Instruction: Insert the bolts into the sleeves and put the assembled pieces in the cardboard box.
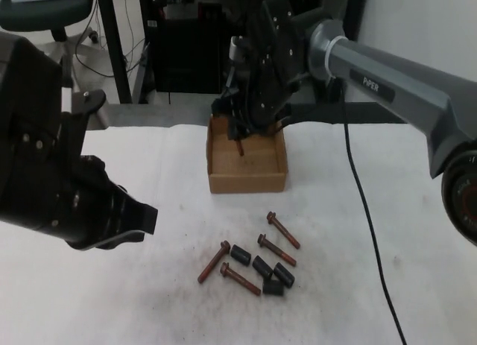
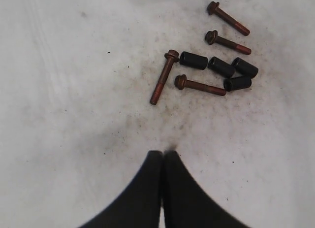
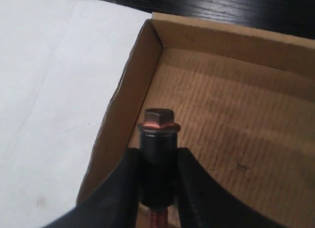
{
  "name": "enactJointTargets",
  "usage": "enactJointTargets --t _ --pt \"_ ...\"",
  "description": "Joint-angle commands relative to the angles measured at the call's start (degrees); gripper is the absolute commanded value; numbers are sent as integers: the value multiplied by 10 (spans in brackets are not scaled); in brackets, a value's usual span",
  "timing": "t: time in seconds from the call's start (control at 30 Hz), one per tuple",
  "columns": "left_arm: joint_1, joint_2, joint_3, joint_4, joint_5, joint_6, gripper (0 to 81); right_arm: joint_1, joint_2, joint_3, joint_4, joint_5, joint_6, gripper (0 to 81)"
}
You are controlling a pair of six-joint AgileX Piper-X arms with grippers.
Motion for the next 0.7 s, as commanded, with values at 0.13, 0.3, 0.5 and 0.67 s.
enactJointTargets --t 0.13,0.3,0.5,0.67 --pt "1 -4 -1 2 -5 4 3 -6 -8 -9 -23 -9 -20 409" --pt "1 -4 -1 4 -5 4 3 -10 -19 -9 -22 -7 -20 230" --pt "1 -4 -1 7 -3 4 3 -13 -60 -9 45 -18 -21 4" --pt "0 -4 -1 7 77 61 3 -15 -122 -5 244 36 -115 4"
